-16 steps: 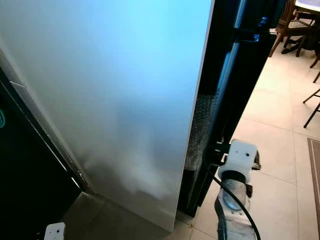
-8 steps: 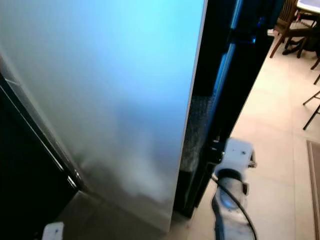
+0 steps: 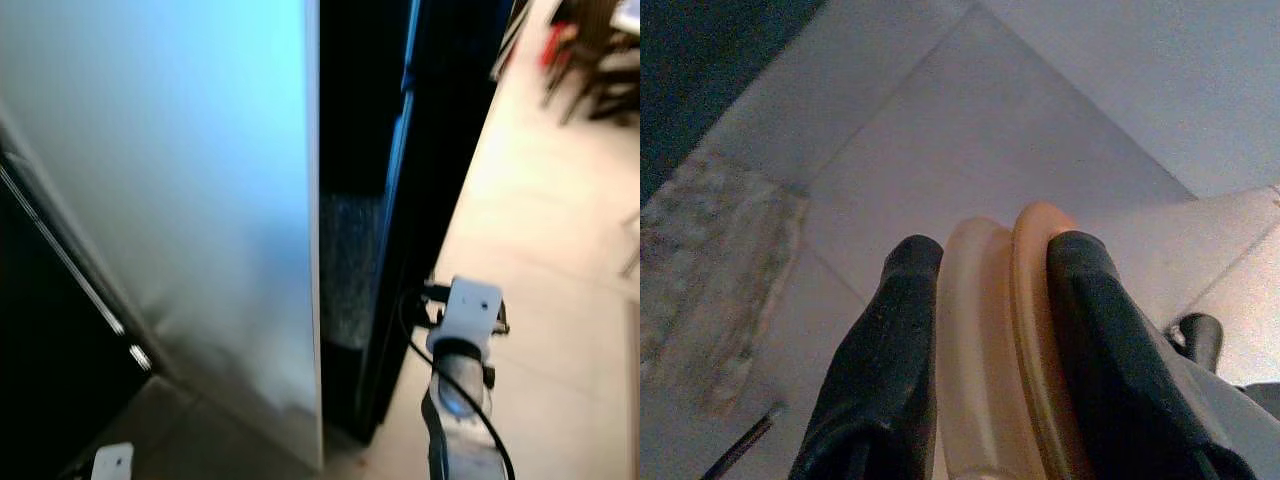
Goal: Restocking fridge
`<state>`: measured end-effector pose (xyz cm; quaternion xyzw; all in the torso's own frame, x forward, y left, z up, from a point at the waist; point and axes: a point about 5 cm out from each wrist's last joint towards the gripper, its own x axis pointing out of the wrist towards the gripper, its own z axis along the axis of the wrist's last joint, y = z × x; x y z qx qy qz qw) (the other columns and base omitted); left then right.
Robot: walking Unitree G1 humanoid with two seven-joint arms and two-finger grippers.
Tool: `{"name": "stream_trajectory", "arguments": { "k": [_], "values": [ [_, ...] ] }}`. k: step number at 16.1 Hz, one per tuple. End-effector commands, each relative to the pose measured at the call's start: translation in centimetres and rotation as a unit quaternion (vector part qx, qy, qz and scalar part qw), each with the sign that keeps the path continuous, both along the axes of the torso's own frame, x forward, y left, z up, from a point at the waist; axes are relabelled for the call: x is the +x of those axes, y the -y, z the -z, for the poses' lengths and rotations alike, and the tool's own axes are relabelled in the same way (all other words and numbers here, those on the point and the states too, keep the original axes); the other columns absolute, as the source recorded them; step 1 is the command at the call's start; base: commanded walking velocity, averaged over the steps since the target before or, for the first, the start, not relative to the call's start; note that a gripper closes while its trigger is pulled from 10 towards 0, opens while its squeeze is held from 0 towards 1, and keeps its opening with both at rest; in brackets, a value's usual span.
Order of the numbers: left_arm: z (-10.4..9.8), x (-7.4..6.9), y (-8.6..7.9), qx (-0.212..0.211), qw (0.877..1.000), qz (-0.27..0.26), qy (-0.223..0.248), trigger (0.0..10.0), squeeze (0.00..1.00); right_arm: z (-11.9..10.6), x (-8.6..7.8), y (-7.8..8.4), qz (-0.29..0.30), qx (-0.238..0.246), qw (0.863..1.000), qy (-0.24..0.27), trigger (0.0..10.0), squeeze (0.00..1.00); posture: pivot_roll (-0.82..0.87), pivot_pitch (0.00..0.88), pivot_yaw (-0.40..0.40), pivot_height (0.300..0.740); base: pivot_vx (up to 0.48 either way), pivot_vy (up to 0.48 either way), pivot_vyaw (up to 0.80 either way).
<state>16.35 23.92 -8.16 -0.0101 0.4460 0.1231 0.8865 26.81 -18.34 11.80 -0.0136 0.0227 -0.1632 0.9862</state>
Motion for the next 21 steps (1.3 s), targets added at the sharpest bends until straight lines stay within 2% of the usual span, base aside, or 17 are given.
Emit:
{"name": "stream_trajectory", "arguments": {
  "k": [1,14,15,16,21],
  "values": [
    [0.8,-1.3,0.6,-0.015,0.999,0.004,-0.029,10.0,0.00,-0.1,0.1,-0.1,-0.002,0.004,1.000,-0.001,10.0,0.00,-0.12,0.000,0.000,0.740,0.000,0.000,0.00],
    [0.8,-1.5,0.2,-0.013,0.999,0.002,-0.033,10.0,0.00,-0.1,0.1,-0.2,-0.002,0.004,1.000,-0.001,10.0,0.00,-0.12,0.000,0.000,0.740,0.000,0.000,0.00],
    [0.8,-2.0,-0.4,-0.010,0.999,-0.002,-0.036,10.0,0.00,0.2,1.0,-1.5,-0.071,0.007,0.997,-0.023,10.0,0.00,-0.12,0.000,0.001,0.740,0.000,0.000,0.00],
    [0.8,-2.3,-0.8,-0.009,0.999,-0.004,-0.038,10.0,0.00,0.4,1.2,-2.0,-0.101,0.007,0.994,-0.035,10.0,0.00,-0.12,0.000,0.001,0.740,0.000,0.000,0.00],
    [0.8,-2.3,-0.8,-0.009,0.999,-0.004,-0.038,10.0,0.00,0.4,1.2,-2.0,-0.101,0.007,0.994,-0.035,10.0,0.00,-0.12,0.000,0.001,0.740,0.000,0.000,0.00]
  ]
}}
